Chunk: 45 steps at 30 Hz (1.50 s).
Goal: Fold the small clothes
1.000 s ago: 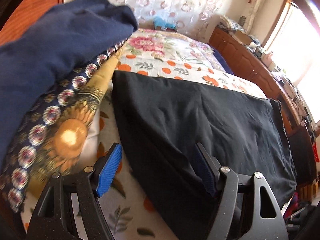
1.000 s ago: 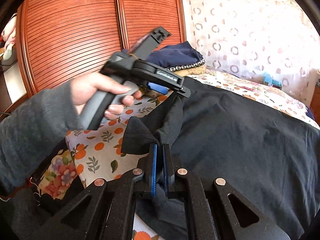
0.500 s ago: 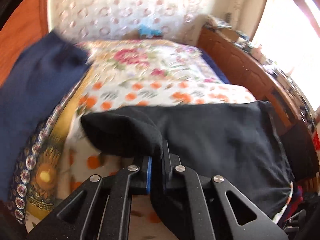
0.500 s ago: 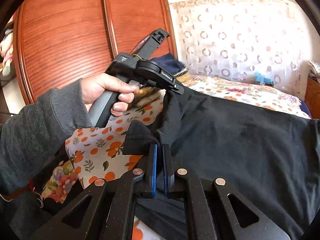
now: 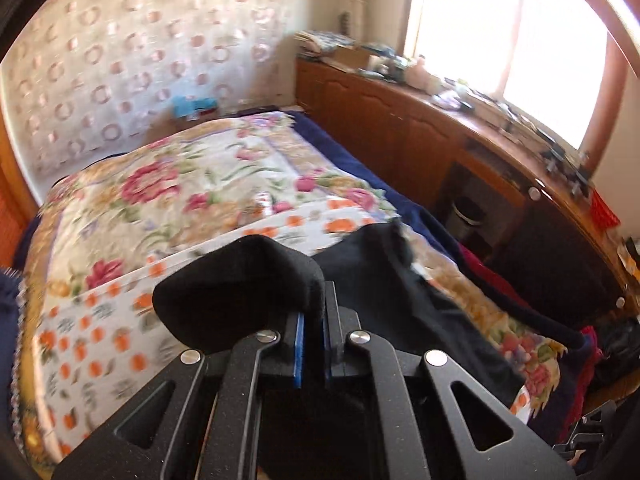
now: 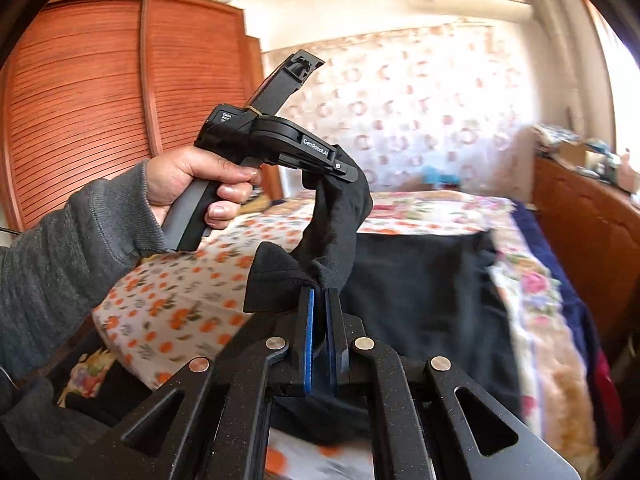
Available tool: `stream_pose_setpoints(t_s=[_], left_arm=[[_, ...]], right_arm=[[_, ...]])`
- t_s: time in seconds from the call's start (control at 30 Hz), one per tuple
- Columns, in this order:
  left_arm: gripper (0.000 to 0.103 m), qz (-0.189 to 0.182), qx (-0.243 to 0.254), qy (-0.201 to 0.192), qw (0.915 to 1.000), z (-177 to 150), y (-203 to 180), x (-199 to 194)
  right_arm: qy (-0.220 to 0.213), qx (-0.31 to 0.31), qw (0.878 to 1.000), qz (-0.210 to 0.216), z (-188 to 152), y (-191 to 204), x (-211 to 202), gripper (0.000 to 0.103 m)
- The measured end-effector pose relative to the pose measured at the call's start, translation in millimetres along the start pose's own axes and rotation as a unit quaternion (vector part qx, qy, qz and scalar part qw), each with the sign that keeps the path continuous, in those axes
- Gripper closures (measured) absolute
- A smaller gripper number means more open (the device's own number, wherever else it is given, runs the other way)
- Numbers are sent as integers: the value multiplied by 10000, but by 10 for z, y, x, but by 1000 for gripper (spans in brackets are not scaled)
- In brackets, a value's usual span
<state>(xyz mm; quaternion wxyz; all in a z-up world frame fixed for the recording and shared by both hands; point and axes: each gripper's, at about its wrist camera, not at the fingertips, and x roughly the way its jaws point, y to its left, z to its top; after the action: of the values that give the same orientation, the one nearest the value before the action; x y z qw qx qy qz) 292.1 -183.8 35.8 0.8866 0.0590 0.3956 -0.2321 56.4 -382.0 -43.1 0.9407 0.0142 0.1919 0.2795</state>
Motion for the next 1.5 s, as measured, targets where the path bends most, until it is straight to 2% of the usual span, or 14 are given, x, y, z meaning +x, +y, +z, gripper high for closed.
stream_pose_setpoints(t_s=[0.17, 0.3, 0.37, 0.43, 0.53, 0.7, 0.83, 0.9, 0.97, 1.0, 1.1, 1.23, 1.37, 1.5], left_arm=[[95, 11, 294, 153, 9995, 188, -463, 312], [94, 183, 656, 465, 9966, 206, -745, 590], [81, 155, 747, 494, 9959, 183, -837, 598], [52, -41, 724, 388, 9966, 175, -859, 546], [36, -169, 740, 249, 9968, 169, -869, 441], [36, -57, 779, 239, 9967, 4, -716, 312], [36, -6, 715, 355, 9968, -217, -449, 320], [36, 87, 695, 436, 9966, -333, -291, 360], [36, 140, 668, 476, 9965, -396, -183, 395], [36, 157, 632, 499, 9966, -434, -116, 417], [36, 135, 545, 529, 9970, -484, 4, 463], [36, 81, 523, 579, 9969, -518, 90, 518], [36, -32, 614, 648, 9960, -505, 85, 607], [36, -127, 798, 705, 9942, -434, 30, 742]], right_arm=[[90, 228, 9989, -401, -156, -381, -220, 98], [307, 418, 9964, -667, -279, -549, -208, 98], [453, 599, 9942, -766, -306, -580, -116, 98], [586, 756, 9920, -823, -323, -638, -28, 98], [752, 884, 9888, -942, -363, -694, 19, 98], [883, 1061, 9830, -1208, -336, -673, 16, 98], [762, 1166, 9801, -1412, -258, -694, -116, 88], [650, 1071, 9815, -1448, -186, -696, -144, 78], [608, 974, 9830, -1436, -125, -675, -90, 57], [607, 945, 9840, -1382, -77, -655, -46, 55], [689, 723, 9880, -1180, 36, -512, 146, 53], [1117, 361, 9874, -1062, 95, -324, 524, 53], [1587, 169, 9778, -1356, 96, -393, 763, 53], [1657, 562, 9673, -1837, 108, -796, 638, 53]])
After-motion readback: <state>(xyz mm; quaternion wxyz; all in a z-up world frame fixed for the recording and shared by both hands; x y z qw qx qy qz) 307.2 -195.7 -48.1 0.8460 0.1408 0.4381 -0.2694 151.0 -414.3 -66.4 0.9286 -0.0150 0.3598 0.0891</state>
